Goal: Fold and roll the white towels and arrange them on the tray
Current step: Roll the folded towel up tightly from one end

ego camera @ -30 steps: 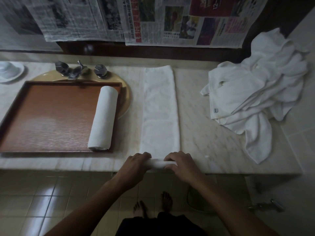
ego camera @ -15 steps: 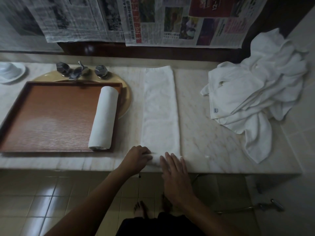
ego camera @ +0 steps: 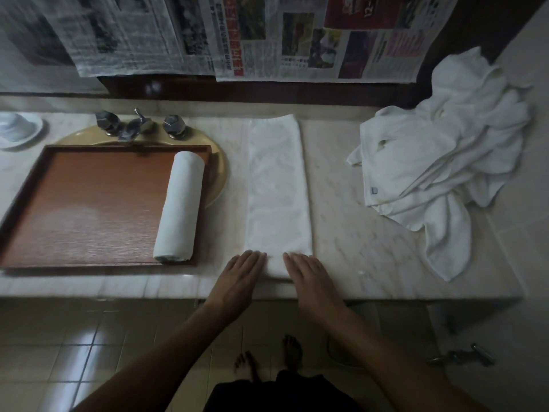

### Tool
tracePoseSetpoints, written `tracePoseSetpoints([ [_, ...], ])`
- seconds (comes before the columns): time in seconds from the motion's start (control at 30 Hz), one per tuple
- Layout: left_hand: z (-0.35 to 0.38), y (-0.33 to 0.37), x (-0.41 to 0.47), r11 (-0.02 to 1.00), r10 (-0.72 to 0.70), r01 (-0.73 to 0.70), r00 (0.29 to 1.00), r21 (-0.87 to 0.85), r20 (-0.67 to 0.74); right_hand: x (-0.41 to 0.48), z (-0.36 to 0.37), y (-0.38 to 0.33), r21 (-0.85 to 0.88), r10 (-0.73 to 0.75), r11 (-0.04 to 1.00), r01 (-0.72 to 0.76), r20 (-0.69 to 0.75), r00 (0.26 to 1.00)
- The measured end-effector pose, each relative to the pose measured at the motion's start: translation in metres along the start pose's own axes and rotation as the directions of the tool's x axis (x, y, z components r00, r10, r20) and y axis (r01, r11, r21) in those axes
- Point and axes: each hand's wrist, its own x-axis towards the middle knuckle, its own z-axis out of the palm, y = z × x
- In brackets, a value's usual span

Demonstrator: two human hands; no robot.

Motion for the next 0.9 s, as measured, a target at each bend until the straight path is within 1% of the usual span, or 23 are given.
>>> tracePoseSetpoints([
  [0.1,-0.008,-0.010,0.000,0.999,0.045,-0.045,0.999,0.011,0.018,-0.004,0.000,0.013,0.037,-0.020,0.999,0.021,-0.010,1.000],
  [0.2,-0.011,-0.010,-0.010,0.999,0.046,-0.045,0.999,-0.013,0.027,-0.017,-0.003,0.021,0.116,0.026,0.993,-0.024,-0.019,0.999],
  [0.33,-0.010,-0.007,-0.022,0.996,0.063,-0.061,0.998,-0.065,0.029,-0.031,-0.011,0.026,0.132,0.015,0.991,-0.007,-0.061,0.998],
  [0.43,-0.012,-0.006,-0.025,0.993,0.045,-0.041,0.998,-0.114,0.033,-0.030,-0.011,0.030,0.159,0.020,0.987,-0.017,-0.015,1.000],
  [0.5,-0.013,-0.005,-0.027,0.990,0.024,-0.022,1.000,-0.142,0.016,-0.028,-0.018,0.030,0.241,0.050,0.969,-0.054,0.021,0.999],
  [0.57,-0.013,-0.004,-0.029,0.983,0.004,-0.006,1.000,-0.182,-0.012,-0.026,-0.029,0.029,0.343,0.123,0.929,-0.138,0.066,0.990],
  [0.63,-0.012,-0.003,-0.030,0.975,-0.029,0.020,0.999,-0.220,-0.038,-0.024,-0.036,0.030,0.419,0.191,0.880,-0.223,0.118,0.974],
  [0.7,-0.012,-0.003,-0.029,0.963,-0.087,0.073,0.995,-0.258,-0.042,-0.020,-0.037,0.033,0.449,0.182,0.863,-0.232,0.152,0.971],
  [0.8,-0.011,-0.005,-0.027,0.931,-0.194,0.175,0.981,-0.320,-0.029,-0.013,-0.035,0.035,0.505,0.192,0.827,-0.246,0.158,0.969],
  [0.9,-0.016,-0.001,-0.020,0.827,-0.341,0.324,0.939,-0.460,0.049,-0.007,-0.030,0.037,0.532,0.245,0.805,-0.263,0.106,0.964],
])
